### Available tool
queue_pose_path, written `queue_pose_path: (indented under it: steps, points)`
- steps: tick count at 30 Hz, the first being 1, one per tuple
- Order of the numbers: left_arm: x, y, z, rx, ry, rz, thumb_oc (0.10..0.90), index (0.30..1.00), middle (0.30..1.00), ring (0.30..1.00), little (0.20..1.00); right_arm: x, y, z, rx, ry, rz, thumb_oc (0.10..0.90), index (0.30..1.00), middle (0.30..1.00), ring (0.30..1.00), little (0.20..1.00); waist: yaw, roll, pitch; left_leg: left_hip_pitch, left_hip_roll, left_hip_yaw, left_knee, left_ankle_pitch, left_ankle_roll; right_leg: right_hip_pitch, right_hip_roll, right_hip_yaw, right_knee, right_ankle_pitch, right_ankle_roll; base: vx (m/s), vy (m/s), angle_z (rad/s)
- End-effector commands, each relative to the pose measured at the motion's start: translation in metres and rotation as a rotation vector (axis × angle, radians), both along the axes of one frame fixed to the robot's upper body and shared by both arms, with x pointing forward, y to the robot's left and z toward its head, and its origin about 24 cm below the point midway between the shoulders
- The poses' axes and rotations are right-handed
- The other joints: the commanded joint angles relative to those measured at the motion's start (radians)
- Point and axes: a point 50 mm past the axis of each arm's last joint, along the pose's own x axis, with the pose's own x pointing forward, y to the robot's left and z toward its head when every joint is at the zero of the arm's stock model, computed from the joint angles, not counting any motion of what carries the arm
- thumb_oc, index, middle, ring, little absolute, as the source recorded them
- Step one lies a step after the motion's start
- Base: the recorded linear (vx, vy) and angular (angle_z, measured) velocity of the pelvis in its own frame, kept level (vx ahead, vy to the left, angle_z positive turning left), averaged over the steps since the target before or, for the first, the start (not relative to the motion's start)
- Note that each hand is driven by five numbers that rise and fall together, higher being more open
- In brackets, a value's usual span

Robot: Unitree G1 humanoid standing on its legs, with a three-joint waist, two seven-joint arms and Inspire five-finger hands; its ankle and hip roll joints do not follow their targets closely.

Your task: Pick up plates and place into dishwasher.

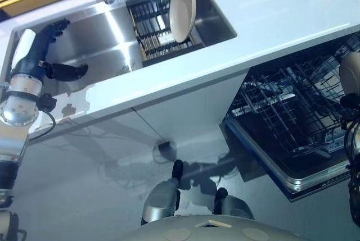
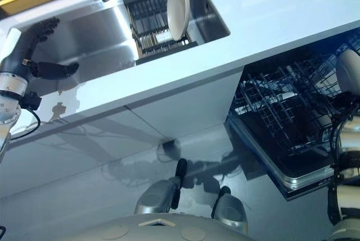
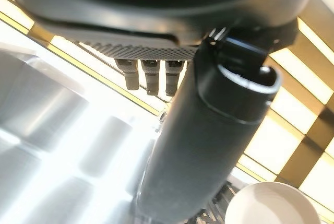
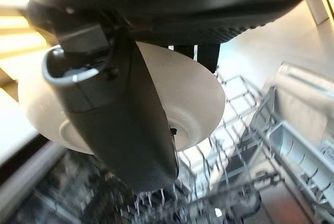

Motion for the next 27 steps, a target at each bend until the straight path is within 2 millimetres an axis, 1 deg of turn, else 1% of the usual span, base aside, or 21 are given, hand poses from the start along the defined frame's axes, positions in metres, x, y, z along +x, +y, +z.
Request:
queue_pose_path:
  steps: [1,10,14,15,16,20,21,24,26,27]
  points:
    - [-0.001,-0.007,0.078,0.042,-0.334,-0.032,0.800,0.900,0.900,0.900,0.900,0.007,-0.012,0.067,-0.201,-0.013,0.022,0.100,0.300,0.300,0.300,0.200,-0.010,-0.013,-0.030,-0.035,-0.033,0.011,0.128,-0.139,-0.026,-0.018,0.038,-0.005,-0.047,0.044,-0.034,0.02,-0.048,0.12]
    - [0.004,-0.016,0.084,0.054,-0.334,-0.063,0.800,0.900,0.900,0.900,0.900,0.011,-0.015,0.052,-0.147,0.168,0.028,0.100,0.300,0.300,0.300,0.200,-0.003,-0.004,-0.015,-0.048,-0.026,0.008,0.138,-0.131,-0.030,-0.039,0.038,0.007,-0.021,0.040,-0.034,0.02,-0.016,0.04]
    - [0.006,-0.020,0.085,0.058,-0.328,-0.078,0.800,0.900,0.900,0.900,0.900,0.014,-0.012,0.044,-0.127,0.226,0.042,0.100,0.300,0.300,0.300,0.200,-0.002,-0.009,-0.014,-0.048,-0.024,0.010,0.137,-0.130,-0.029,-0.040,0.039,0.013,-0.017,0.039,-0.032,0.00,0.000,0.00]
    - [0.007,-0.021,0.084,0.061,-0.323,-0.083,0.800,0.900,0.900,0.900,0.900,0.014,-0.012,0.040,-0.123,0.248,0.045,0.267,0.444,0.444,0.444,0.367,-0.002,-0.010,-0.015,-0.044,-0.024,0.010,0.135,-0.130,-0.029,-0.036,0.039,0.014,-0.020,0.039,-0.031,0.00,0.000,0.00]
    - [0.007,-0.022,0.084,0.061,-0.318,-0.087,0.800,0.900,0.900,0.900,0.900,0.014,-0.011,0.037,-0.116,0.262,0.050,0.800,0.900,0.900,0.900,0.900,-0.001,-0.012,-0.017,-0.040,-0.024,0.011,0.134,-0.130,-0.028,-0.031,0.040,0.015,-0.023,0.040,-0.031,0.00,0.000,0.00]
    - [0.008,-0.023,0.080,0.063,-0.292,-0.100,0.800,0.900,0.900,0.900,0.900,0.017,-0.006,0.030,-0.128,0.270,0.092,0.800,0.900,0.900,0.900,0.900,-0.001,-0.018,-0.031,-0.017,-0.025,0.013,0.127,-0.133,-0.026,-0.004,0.042,0.020,-0.040,0.045,-0.027,0.06,0.014,0.00]
    - [0.007,-0.023,0.079,0.061,-0.284,-0.103,0.800,0.900,0.900,0.900,0.900,0.020,-0.001,0.030,-0.153,0.256,0.111,0.800,0.900,0.900,0.900,0.900,-0.003,-0.021,-0.038,-0.005,-0.026,0.014,0.123,-0.135,-0.024,0.008,0.043,0.023,-0.049,0.047,-0.025,0.06,0.026,-0.01]
    - [0.006,-0.021,0.075,0.058,-0.268,-0.104,0.800,0.900,0.900,0.900,0.900,0.024,0.007,0.031,-0.177,0.229,0.144,0.800,0.900,0.900,0.900,0.900,-0.007,-0.026,-0.052,0.014,-0.027,0.019,0.116,-0.140,-0.021,0.028,0.044,0.027,-0.068,0.052,-0.022,0.05,0.036,0.00]
    - [0.004,-0.020,0.072,0.053,-0.256,-0.104,0.800,0.900,0.900,0.900,0.900,0.029,0.016,0.037,-0.214,0.183,0.181,0.800,0.900,0.900,0.900,0.900,-0.012,-0.032,-0.067,0.032,-0.030,0.023,0.110,-0.146,-0.017,0.046,0.045,0.031,-0.085,0.058,-0.017,0.04,0.038,-0.02]
    - [0.004,-0.019,0.071,0.053,-0.255,-0.104,0.800,0.900,0.900,0.900,0.900,0.029,0.017,0.037,-0.217,0.181,0.184,0.800,0.900,0.900,0.900,0.900,-0.012,-0.032,-0.068,0.034,-0.030,0.023,0.109,-0.146,-0.016,0.047,0.045,0.031,-0.087,0.058,-0.017,0.03,0.035,-0.03]
